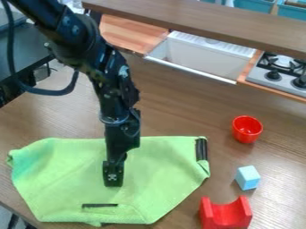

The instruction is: Move the cloth back and forth from the top left to bottom right of the table

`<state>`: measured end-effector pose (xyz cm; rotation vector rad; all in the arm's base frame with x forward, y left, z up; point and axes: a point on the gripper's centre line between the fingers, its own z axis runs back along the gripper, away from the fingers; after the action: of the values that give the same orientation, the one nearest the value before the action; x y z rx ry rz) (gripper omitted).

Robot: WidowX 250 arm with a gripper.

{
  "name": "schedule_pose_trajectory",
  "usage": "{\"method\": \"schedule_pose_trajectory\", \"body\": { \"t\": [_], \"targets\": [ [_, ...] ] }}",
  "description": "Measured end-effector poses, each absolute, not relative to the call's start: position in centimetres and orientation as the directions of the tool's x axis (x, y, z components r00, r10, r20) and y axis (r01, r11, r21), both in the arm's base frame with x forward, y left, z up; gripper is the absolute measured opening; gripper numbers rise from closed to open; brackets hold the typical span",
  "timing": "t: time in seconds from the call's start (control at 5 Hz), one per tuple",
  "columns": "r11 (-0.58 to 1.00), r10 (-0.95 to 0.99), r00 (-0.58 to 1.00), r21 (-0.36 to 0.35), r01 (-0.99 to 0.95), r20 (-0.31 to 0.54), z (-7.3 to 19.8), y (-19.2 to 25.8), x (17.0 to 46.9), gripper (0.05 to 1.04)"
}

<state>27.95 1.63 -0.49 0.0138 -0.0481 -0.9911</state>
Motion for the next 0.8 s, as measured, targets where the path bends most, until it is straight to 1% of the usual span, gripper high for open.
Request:
{"method": "schedule_pose_trajectory", "body": {
  "t": [0.2, 0.4, 0.6, 0.8],
  "targets": [
    [0.577, -0.817, 0.576, 0.077, 0.813, 0.035, -0.6, 2.8, 31.0, 1.001],
    [0.603, -0.797, 0.603, 0.099, 0.792, 0.029, -0.6, 3.9, 33.5, 1.001],
    [0.618, -0.785, 0.619, 0.116, 0.778, 0.029, -0.6, 4.8, 35.7, 1.001],
    [0.623, -0.780, 0.625, 0.123, 0.772, 0.032, -0.5, 5.2, 37.0, 1.001]
  ]
}}
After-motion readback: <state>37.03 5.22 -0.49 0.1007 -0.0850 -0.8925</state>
